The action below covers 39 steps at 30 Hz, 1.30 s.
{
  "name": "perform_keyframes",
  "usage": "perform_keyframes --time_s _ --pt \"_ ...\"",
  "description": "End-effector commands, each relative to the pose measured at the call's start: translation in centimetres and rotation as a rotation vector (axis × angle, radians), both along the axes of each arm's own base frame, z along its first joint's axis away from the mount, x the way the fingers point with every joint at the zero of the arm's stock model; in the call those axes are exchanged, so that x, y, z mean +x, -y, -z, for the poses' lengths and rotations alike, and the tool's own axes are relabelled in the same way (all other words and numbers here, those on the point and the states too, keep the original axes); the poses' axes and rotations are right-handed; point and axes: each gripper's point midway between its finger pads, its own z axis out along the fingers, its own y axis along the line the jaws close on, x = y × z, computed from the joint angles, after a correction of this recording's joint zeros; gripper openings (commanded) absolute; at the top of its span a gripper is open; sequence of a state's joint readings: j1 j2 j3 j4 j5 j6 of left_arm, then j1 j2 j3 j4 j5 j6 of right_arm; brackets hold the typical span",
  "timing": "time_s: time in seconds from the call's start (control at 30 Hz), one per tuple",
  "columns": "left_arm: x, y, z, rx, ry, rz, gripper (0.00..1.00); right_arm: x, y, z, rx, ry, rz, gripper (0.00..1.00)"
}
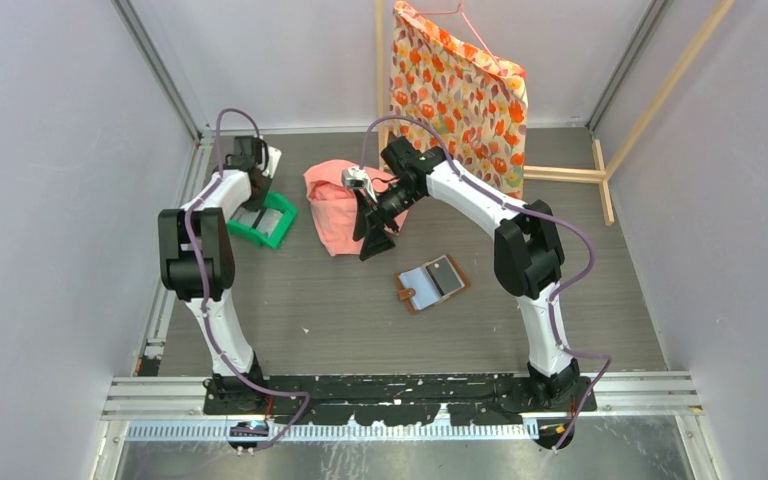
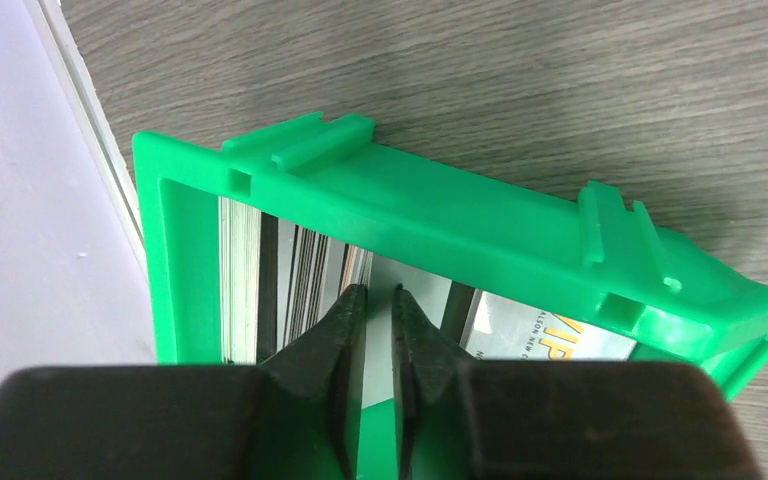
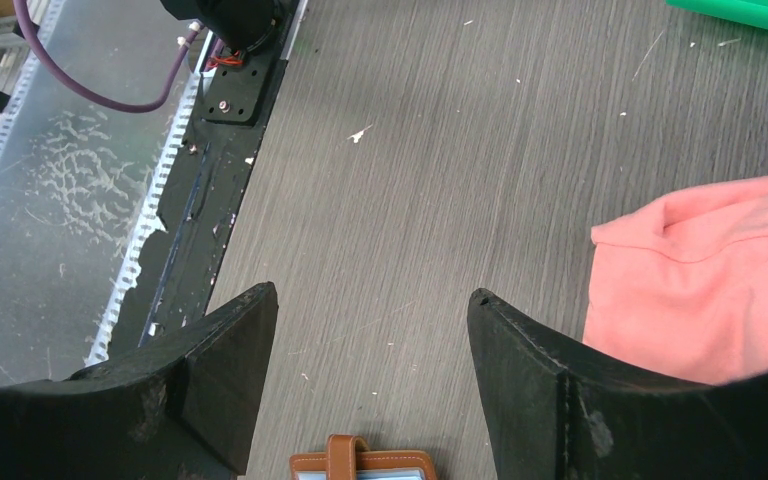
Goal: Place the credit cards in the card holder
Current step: Pick up the credit card from the storage box.
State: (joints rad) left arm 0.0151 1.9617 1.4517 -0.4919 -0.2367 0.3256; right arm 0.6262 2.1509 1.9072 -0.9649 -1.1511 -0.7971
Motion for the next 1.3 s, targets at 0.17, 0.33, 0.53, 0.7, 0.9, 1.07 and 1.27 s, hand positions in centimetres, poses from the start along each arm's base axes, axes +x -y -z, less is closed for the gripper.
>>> perform_keyframes --time_s 0.17,0.33,0.53,0.7,0.9,1.07,1.27 --pt "0.3 -0.2 -2.0 0.003 0.051 0.004 0.07 -0.5 0.1 -3.3 0.070 0.045 -0.013 0.74" --pt "0.3 0.3 -3.4 -0.014 0.079 0.020 0.00 -0.5 0.1 -3.2 0.068 0.042 -0.013 0.74" --pt "0.1 0.8 -4.7 -0.038 0.103 0.037 0.00 -0.5 0.1 -3.2 0.069 0.040 -0.013 0.74" --pt "-0.1 1.4 -5.3 -0.070 0.113 0.054 0.00 -0.5 0.1 -3.3 0.072 0.039 -0.015 0.74" --pt "-0.4 1.7 -6.4 -0.097 0.116 0.038 0.00 -0.5 0.1 -3.2 0.071 0.039 -0.014 0.74" --pt "-0.6 1.5 -7.5 -0.095 0.130 0.025 0.00 -0.5 0.0 -3.3 0.074 0.040 -0.016 0.74" --pt "-0.8 1.3 -8.5 -0.172 0.162 0.005 0.00 -0.4 0.0 -3.2 0.073 0.037 -0.015 0.74"
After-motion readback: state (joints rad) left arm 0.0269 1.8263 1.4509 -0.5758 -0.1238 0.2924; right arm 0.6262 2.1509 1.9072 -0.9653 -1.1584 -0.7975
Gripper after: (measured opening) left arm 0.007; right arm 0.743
